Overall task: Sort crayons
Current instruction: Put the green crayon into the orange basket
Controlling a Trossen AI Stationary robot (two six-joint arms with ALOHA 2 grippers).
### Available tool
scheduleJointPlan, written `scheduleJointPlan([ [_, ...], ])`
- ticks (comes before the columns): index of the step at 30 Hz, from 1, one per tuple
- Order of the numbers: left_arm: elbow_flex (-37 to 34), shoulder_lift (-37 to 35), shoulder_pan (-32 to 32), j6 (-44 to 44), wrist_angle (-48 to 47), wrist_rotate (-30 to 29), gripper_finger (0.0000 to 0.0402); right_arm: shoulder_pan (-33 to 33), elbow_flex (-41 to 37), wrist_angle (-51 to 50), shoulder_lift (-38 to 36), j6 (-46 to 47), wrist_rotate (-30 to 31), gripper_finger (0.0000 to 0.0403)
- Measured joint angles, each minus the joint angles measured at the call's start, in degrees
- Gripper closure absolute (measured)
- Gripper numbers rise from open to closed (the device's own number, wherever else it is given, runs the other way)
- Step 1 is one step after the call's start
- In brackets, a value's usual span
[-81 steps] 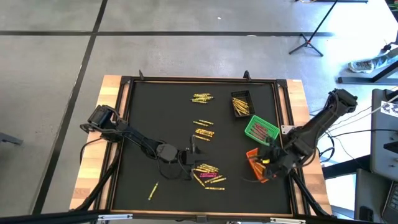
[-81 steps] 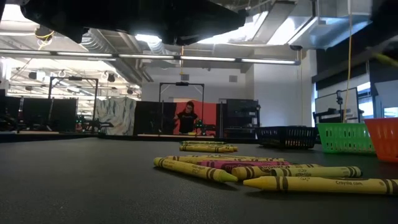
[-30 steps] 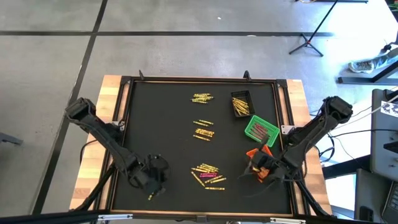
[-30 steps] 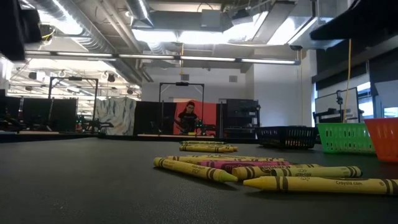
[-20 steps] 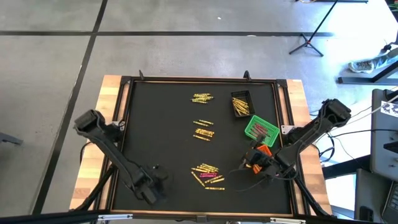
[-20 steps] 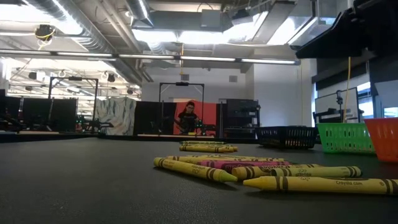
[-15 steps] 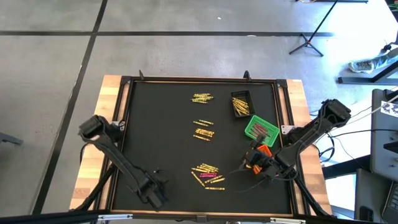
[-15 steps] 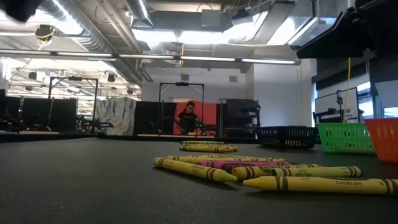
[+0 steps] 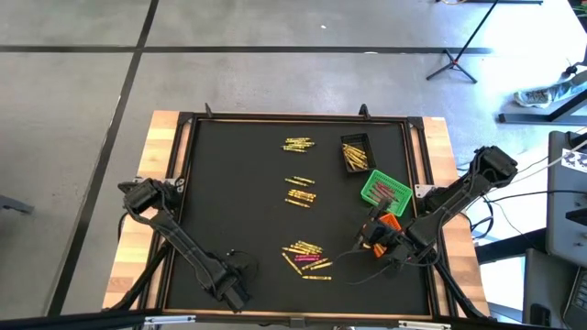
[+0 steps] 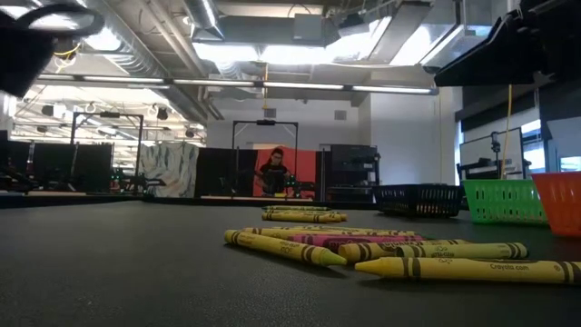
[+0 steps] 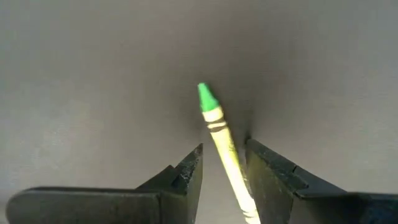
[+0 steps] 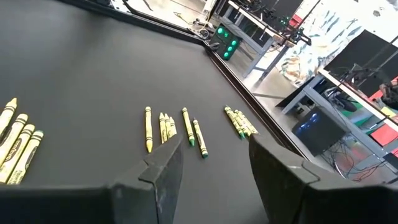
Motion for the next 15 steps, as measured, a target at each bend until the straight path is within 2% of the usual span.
scheduleJointPlan([
  [6, -1.4, -0.1, 0.0, -0.9, 1.5, 0.0, 0.0312, 0.0, 0.0, 0.0, 0.0, 0.0, 0.0, 0.0221],
  [13, -1.4, -0.2, 0.0, 1.8, 1.4, 0.0, 0.0387, 0.0, 0.0, 0.0, 0.0, 0.0, 0.0, 0.0221],
  [15, -1.3, -0.2, 0.0, 2.7, 1.2, -0.1, 0.0395, 0.0, 0.0, 0.0, 0.0, 0.0, -0.1, 0.0221],
])
